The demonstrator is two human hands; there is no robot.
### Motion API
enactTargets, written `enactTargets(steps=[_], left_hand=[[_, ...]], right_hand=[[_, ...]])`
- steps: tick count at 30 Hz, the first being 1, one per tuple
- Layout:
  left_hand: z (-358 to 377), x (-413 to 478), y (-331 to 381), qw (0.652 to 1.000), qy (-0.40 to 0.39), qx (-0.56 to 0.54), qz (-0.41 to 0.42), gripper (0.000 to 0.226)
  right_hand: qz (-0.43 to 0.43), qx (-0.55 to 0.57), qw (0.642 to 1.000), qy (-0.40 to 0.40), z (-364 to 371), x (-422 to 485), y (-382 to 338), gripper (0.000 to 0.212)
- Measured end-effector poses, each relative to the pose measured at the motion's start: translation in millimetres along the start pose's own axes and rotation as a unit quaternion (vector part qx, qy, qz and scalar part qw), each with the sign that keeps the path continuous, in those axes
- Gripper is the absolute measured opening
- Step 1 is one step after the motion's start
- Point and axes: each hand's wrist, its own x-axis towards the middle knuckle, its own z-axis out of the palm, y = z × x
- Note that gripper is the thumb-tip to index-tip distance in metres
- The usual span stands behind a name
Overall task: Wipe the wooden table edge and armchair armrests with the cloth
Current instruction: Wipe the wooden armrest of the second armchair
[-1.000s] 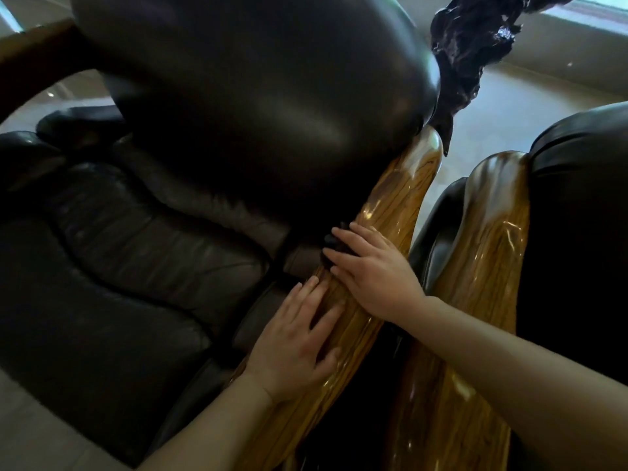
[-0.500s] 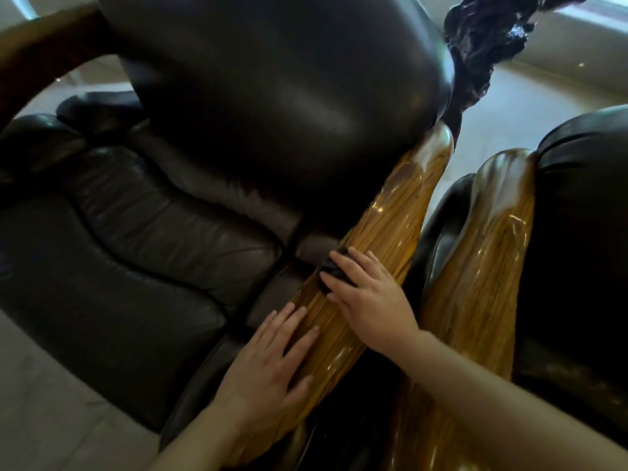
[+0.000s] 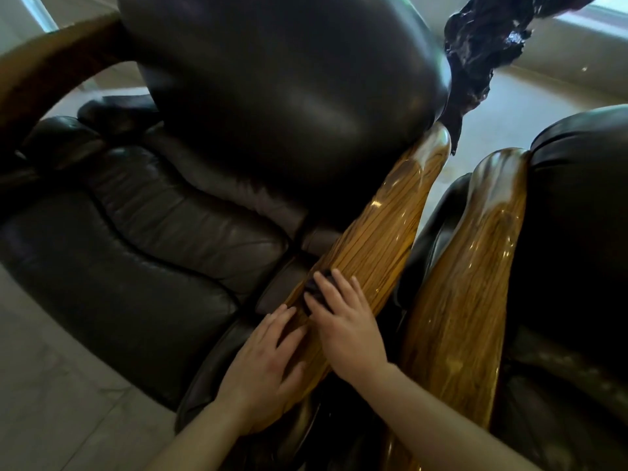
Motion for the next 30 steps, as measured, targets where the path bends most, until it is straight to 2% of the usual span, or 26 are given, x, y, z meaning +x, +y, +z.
enactTargets(steps=[4, 8, 9, 10, 12, 15, 17, 20, 23, 25, 30], left_hand=[[-2.0, -21.2, 0.3, 0.997, -0.005, -0.044, -0.062, 0.061], [-5.5, -22.0, 6.1, 0.995, -0.008, -0.057, -0.081, 0.059], [-5.4, -22.0, 6.3, 0.995, -0.011, -0.05, -0.08, 0.057], [-4.5, -22.2, 5.9, 0.996, -0.011, -0.043, -0.079, 0.056], [-1.9, -23.9, 5.6, 0.996, -0.008, -0.035, -0.08, 0.057], [0.0, -22.0, 7.2, 0.996, -0.003, -0.024, -0.09, 0.058], [0.6, -17.6, 8.7, 0.995, 0.008, -0.008, -0.099, 0.058], [1.5, -11.5, 10.5, 0.995, 0.006, 0.029, -0.098, 0.059], [5.7, -9.4, 13.0, 0.993, 0.001, 0.063, -0.102, 0.061], [8.1, -8.5, 17.0, 0.993, 0.012, 0.063, -0.104, 0.062], [10.0, -1.5, 17.2, 0.992, 0.025, 0.051, -0.111, 0.066]], right_hand=[[-0.015, 0.028, 0.999, -0.026, 4.4, -17.8, -22.7, 0.048], [-0.135, -0.014, 0.989, -0.056, -4.4, -13.8, 0.9, 0.051], [-0.139, -0.023, 0.989, -0.048, -9.7, -6.5, 12.1, 0.05], [-0.117, -0.028, 0.992, -0.03, -14.5, 2.4, 22.6, 0.048], [-0.017, -0.012, 0.999, 0.03, -21.5, 22.8, 40.9, 0.042], [0.129, 0.034, 0.987, 0.084, -20.3, 47.7, 48.3, 0.037], [0.155, 0.024, 0.983, 0.101, -9.1, 48.6, 36.7, 0.035], [0.037, -0.008, 0.997, 0.072, 2.3, 22.6, 23.5, 0.038], [-0.103, -0.011, 0.995, 0.006, -8.8, 12.8, 49.3, 0.042], [-0.127, -0.015, 0.992, -0.016, -21.5, 23.0, 71.9, 0.04], [0.061, 0.028, 0.996, 0.053, -28.1, 58.8, 90.8, 0.038]])
